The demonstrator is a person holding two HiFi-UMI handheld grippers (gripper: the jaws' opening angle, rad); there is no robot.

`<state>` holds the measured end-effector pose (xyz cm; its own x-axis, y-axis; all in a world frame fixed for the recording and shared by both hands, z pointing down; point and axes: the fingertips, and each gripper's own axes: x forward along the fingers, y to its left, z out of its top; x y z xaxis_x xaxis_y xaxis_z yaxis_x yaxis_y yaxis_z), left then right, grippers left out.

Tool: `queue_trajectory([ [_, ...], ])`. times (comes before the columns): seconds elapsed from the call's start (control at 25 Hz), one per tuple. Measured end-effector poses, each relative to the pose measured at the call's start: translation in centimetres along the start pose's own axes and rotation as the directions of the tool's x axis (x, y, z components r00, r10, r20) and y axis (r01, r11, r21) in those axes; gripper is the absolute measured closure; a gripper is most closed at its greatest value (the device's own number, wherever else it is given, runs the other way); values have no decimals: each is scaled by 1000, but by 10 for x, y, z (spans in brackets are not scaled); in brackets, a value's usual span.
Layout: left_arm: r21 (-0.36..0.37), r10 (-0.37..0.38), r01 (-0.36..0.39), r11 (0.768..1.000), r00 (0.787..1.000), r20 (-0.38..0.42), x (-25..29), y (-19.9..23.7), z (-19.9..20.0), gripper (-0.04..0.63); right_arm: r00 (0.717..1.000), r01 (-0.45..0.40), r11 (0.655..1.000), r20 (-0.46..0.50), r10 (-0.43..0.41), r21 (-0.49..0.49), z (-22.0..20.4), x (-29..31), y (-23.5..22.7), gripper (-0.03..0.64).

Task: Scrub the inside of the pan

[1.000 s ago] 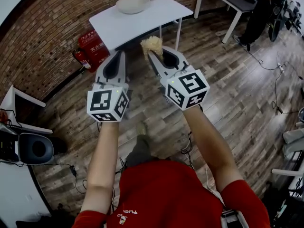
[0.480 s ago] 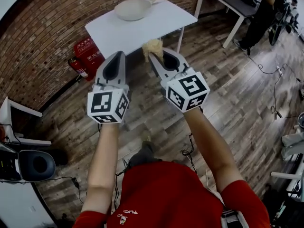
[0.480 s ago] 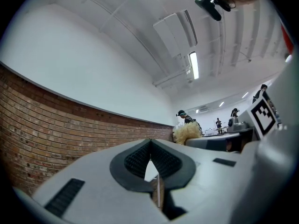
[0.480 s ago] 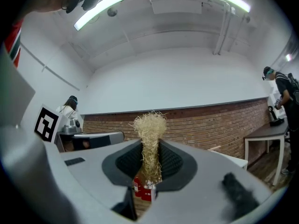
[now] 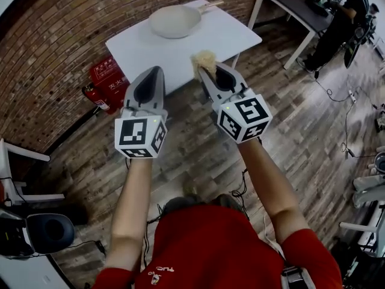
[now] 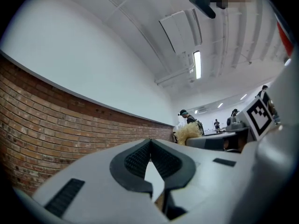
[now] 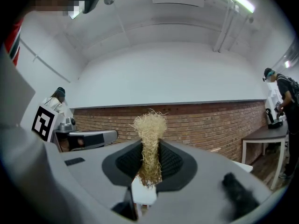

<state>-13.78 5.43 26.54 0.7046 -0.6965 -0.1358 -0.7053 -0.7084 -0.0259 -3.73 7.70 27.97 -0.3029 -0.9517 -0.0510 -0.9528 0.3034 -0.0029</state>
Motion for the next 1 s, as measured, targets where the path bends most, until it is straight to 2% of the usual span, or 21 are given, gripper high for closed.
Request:
queue_trajectory([
  [0.2, -21, -3, 3, 1000, 1000, 0, 28, 33, -8, 581, 1000, 11, 1000, -20, -11, -3, -6, 38, -11, 531],
  [0.64, -40, 13, -13, 999, 1000, 2, 81, 67, -25, 581, 1000, 6, 1000, -24, -6, -5, -14, 93, -51, 531],
  [1.0, -24, 48, -49, 999, 999, -15, 168, 89, -45, 581, 999, -32, 999, -14, 32, -19, -18, 158, -121, 530],
])
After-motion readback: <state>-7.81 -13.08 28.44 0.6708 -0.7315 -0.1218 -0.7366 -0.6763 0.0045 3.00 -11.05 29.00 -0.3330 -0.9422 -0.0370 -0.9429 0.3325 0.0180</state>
